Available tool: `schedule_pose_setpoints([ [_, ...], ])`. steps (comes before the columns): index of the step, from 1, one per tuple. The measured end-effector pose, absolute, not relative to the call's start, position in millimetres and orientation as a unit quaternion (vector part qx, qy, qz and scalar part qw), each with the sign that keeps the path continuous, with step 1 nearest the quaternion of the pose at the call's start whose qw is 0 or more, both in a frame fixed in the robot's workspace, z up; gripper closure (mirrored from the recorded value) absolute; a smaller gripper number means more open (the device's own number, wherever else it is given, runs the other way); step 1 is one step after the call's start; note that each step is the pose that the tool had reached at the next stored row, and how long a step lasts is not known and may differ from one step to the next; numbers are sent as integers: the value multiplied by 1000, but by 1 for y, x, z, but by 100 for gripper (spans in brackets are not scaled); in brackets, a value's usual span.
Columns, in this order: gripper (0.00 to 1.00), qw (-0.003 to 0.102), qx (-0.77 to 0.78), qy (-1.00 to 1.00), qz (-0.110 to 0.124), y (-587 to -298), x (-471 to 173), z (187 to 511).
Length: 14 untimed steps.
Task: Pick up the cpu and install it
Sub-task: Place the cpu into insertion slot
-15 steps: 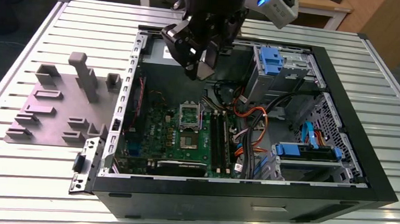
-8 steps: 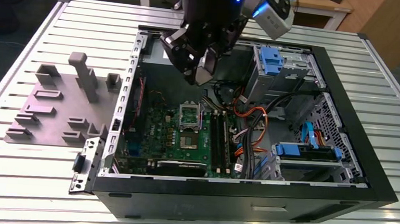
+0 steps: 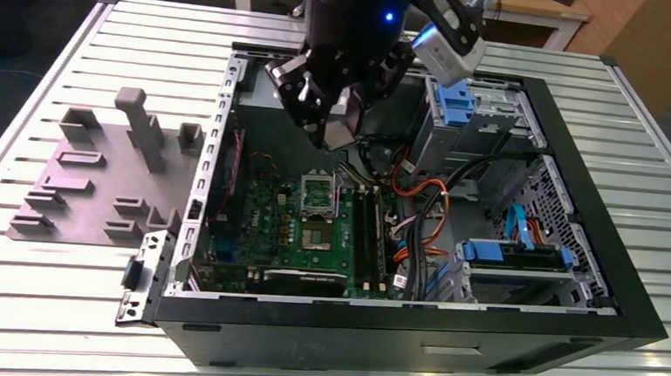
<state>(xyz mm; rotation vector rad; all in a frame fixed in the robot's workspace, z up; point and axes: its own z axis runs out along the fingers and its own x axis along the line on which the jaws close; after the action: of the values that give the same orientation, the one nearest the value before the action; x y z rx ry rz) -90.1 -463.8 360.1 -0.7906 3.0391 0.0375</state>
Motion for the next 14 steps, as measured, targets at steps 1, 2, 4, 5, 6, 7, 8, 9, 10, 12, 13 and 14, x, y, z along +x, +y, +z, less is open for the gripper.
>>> schedule_pose_setpoints([
  [1, 53, 1, -243, 970, 12, -464, -90, 359],
  [2, 53, 1, -234, 972, 12, -464, -90, 357],
  [4, 53, 1, -216, 976, 12, -464, -90, 354],
  [5, 53, 1, -207, 978, 12, -464, -90, 353],
  [6, 53, 1, -198, 980, 12, -464, -90, 351],
  [7, 53, 1, -190, 982, 12, -464, -90, 350],
  [8, 53, 1, -181, 983, 12, -464, -90, 348],
  [9, 53, 1, -172, 985, 12, -464, -90, 347],
  [10, 53, 2, -162, 987, 12, -464, -90, 345],
  [12, 53, 2, -145, 989, 12, -464, -90, 343],
  [13, 53, 2, -136, 991, 12, -464, -90, 341],
  [14, 53, 2, -127, 992, 12, -464, -90, 340],
])
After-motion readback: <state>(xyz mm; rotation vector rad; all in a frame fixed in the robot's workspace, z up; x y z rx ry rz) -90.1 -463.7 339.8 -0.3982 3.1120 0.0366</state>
